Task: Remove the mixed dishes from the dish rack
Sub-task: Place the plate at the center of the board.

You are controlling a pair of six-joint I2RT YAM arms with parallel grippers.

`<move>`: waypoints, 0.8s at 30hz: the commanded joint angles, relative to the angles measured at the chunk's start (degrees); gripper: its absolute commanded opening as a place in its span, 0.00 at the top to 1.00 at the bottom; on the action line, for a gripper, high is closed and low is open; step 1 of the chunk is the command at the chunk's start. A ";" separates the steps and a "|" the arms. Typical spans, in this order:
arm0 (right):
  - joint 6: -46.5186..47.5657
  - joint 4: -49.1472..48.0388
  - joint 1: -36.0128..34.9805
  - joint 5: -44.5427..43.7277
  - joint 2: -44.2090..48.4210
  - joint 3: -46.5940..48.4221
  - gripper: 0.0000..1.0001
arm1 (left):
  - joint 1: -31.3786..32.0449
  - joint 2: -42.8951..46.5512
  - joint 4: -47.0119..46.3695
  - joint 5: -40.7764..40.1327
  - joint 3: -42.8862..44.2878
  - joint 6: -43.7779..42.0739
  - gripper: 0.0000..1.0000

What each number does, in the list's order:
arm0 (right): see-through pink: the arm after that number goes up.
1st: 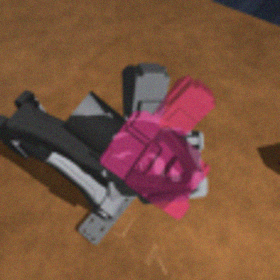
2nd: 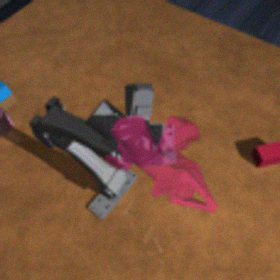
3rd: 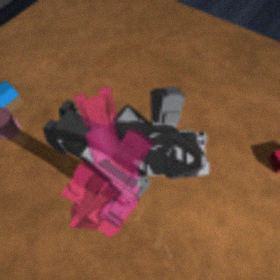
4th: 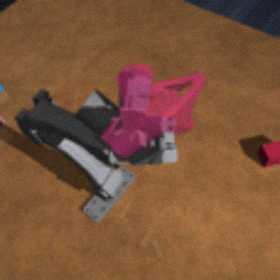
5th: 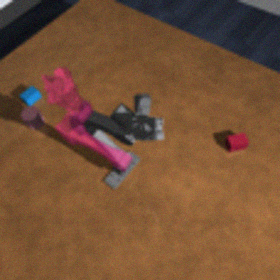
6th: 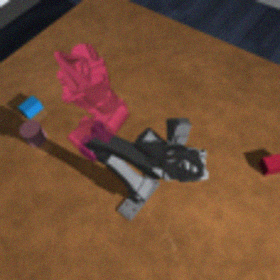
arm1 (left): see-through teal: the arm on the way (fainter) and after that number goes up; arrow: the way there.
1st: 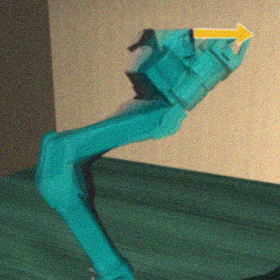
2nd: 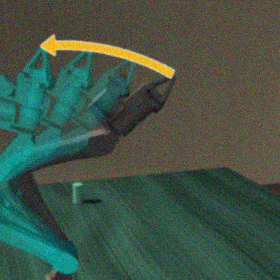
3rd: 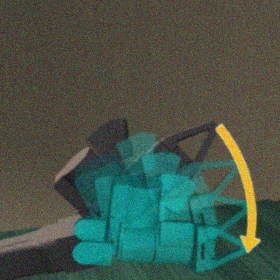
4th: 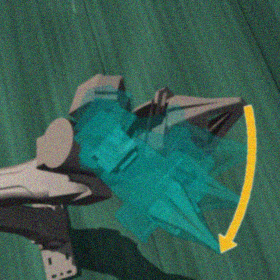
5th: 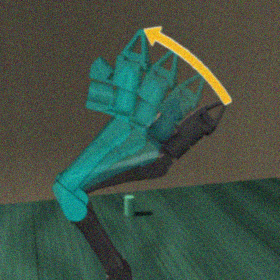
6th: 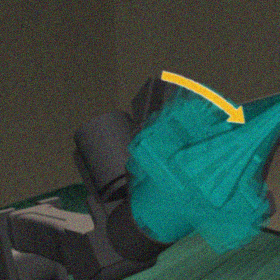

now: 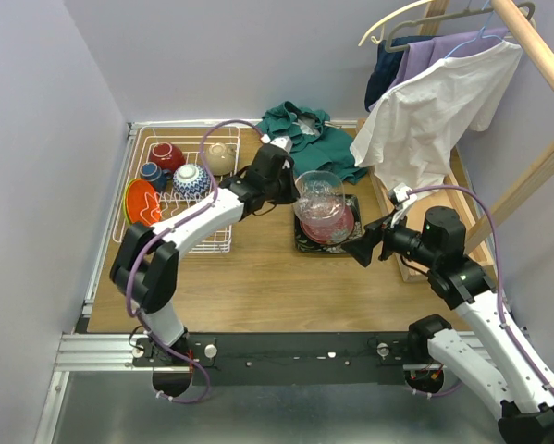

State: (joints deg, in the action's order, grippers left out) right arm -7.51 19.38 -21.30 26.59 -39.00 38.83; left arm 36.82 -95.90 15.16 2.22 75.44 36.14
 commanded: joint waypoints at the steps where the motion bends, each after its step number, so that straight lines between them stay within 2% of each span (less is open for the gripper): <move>1: -0.40 0.31 -0.23 -1.72 0.77 1.07 0.00 | 1.85 -5.25 -2.68 0.33 2.78 6.92 0.91; 9: -0.14 1.54 -0.23 -3.03 1.65 0.90 0.00 | 3.52 -10.71 -2.59 1.12 4.98 10.61 0.91; 12: 0.04 1.72 -0.15 -3.21 1.65 0.99 0.00 | 3.61 -11.94 -2.59 1.65 5.33 10.79 0.86; 19: 0.30 1.63 -0.23 -3.47 1.39 0.90 0.00 | 3.61 -13.88 0.13 0.42 6.30 9.56 0.57; 24: 0.39 1.63 -0.23 -3.39 1.21 0.90 0.00 | 3.61 -13.88 2.68 -1.33 7.35 7.98 0.43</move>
State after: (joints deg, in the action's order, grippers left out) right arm -7.49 19.90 -21.30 24.62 -37.87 38.83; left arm 40.25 -109.12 15.53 2.59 80.27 45.54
